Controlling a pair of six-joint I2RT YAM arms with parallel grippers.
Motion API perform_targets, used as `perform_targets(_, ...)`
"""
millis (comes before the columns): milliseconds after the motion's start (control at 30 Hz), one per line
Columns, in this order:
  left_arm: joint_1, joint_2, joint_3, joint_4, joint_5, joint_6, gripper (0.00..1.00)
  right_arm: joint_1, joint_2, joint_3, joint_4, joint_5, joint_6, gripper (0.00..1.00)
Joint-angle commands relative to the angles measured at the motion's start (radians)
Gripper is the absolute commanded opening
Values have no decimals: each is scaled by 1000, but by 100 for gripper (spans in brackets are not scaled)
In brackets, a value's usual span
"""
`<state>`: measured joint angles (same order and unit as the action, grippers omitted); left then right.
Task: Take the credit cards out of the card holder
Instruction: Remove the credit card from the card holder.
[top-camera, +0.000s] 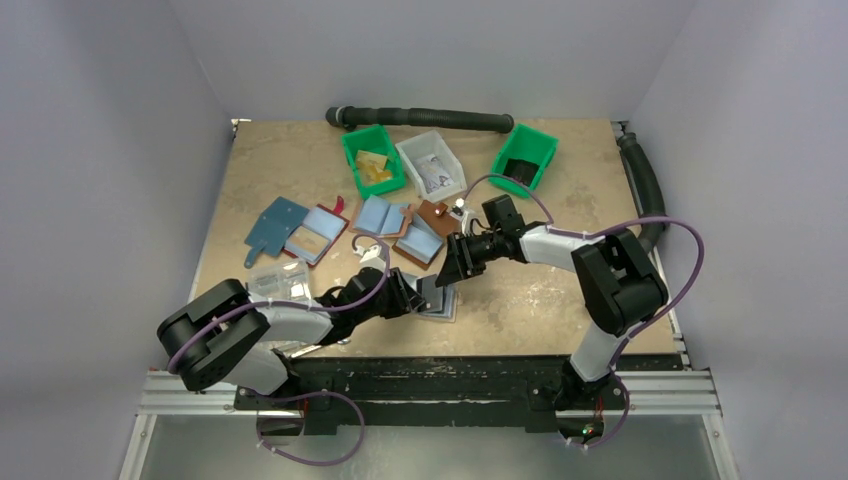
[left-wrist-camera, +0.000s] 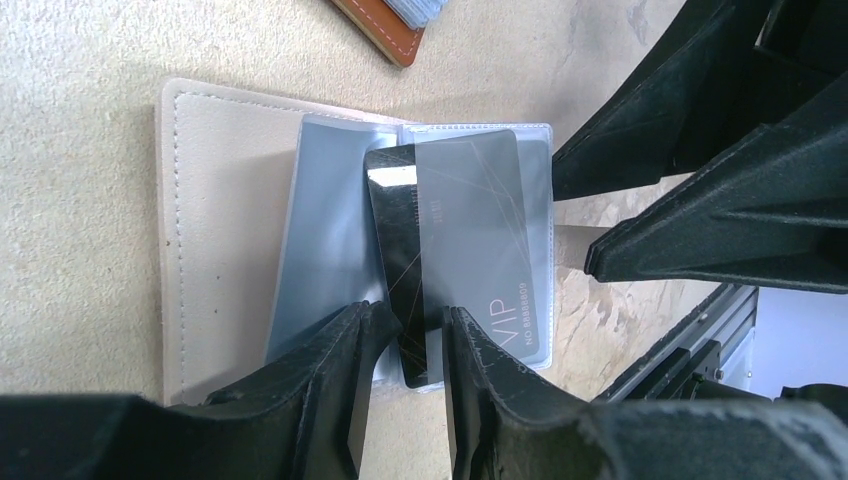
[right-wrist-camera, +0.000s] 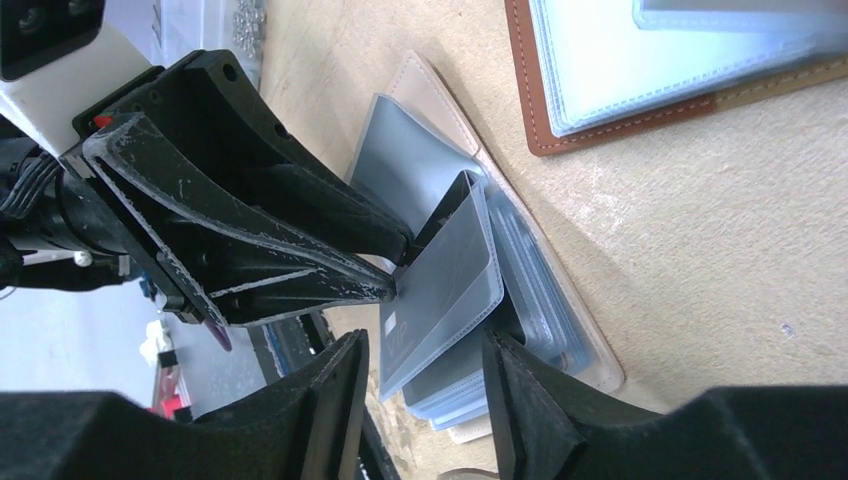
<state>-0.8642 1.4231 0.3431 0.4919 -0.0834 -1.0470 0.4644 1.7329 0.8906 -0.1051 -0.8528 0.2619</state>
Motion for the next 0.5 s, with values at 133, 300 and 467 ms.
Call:
perform_targets(133, 0, 22, -35, 16, 40, -8, 34, -2, 65, -4, 23, -37, 43, 47)
perform_targets(300, 1, 19, -36, 36, 45, -7, 34, 0, 90, 8, 26, -48, 45, 40)
perform_targets(467, 1, 1, -38, 45, 44, -6, 38, -2, 120, 22, 47, -77, 63, 7)
